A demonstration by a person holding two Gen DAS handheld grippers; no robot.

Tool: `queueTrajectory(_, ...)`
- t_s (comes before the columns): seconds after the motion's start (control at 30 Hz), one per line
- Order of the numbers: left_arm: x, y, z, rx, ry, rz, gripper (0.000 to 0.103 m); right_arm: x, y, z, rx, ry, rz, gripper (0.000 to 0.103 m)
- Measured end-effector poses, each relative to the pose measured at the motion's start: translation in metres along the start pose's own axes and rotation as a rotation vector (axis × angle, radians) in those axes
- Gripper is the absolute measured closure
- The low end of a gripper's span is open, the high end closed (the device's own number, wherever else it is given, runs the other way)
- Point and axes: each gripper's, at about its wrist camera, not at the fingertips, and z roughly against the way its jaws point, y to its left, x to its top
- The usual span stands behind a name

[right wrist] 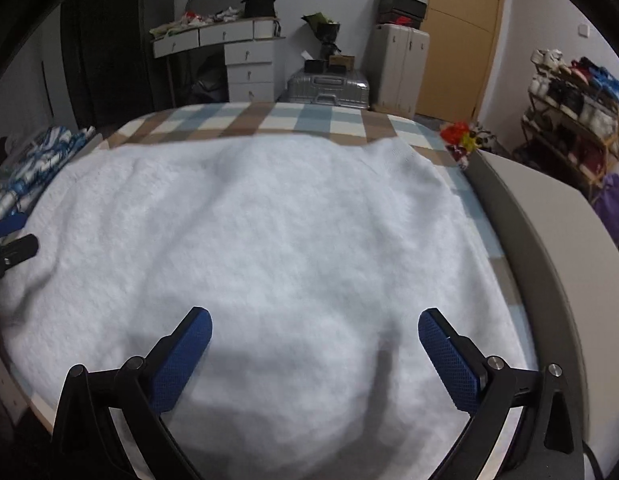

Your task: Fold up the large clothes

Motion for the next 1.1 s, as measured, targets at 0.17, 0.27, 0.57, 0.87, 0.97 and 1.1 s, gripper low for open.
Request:
queueTrajectory(0.17,-0.006,0.001,-0.046,0.027,0.091,-0.018,0.007,-0.009,0.002,-0.029,0.026,0.062,-0.059,0.000)
queueTrajectory(0.27,-0.019,0.012,-0.066,0.001,0.172,0.024,0.004,-0.003,-0.005,-0.007,0.008,0.008,-0.076,0.000)
queueTrajectory(0.57,-0.019,0.010,-0.061,0.003,0.168,0.031,0.003,0.041,-0.027,-0.063,0.014,0.073,-0.169,0.000)
queueTrajectory(0.87,0.001,0.008,-0.046,-0.035,0.154,0.050,0.003,0.024,-0.031,-0.073,0.044,0.033,-0.167,0.000)
queueTrajectory(0.97,0.031,0.002,-0.027,-0.080,0.052,0.034,0.003,0.027,-0.031,-0.074,0.049,0.032,-0.167,0.000)
queueTrajectory(1.1,0.052,-0.008,-0.066,0.045,0.089,-0.042,0.003,0.027,-0.032,-0.073,0.064,0.025,-0.171,0.000)
